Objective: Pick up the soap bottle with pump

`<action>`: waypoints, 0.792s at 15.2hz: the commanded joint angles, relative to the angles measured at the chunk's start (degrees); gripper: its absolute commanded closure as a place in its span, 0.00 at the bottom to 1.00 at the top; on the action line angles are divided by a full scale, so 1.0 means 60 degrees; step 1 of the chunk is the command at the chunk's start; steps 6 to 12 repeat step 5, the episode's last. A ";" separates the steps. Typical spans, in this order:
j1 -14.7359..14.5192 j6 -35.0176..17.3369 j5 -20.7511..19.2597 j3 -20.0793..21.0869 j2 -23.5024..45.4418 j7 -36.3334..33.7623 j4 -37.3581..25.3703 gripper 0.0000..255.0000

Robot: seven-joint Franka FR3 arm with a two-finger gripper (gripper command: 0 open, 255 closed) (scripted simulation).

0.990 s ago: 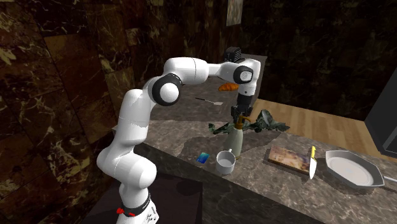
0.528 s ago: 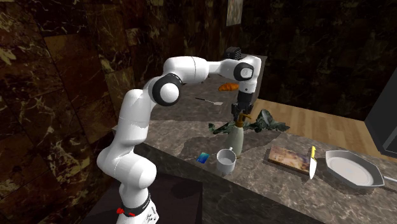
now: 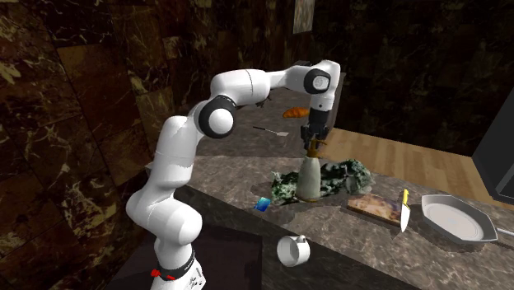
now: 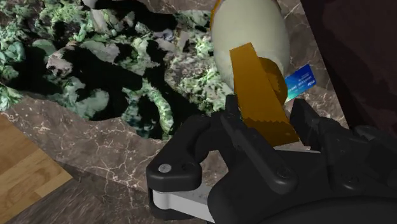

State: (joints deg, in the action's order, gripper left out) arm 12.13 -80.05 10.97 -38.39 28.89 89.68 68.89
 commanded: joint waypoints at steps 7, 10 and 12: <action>0.0211 0.0668 0.0077 0.0013 0.0153 0.0027 -0.0838 1.00; 0.0211 0.0668 0.0077 0.0013 0.0153 0.0027 -0.0838 1.00; 0.0211 0.0668 0.0077 0.0013 0.0153 0.0027 -0.0838 1.00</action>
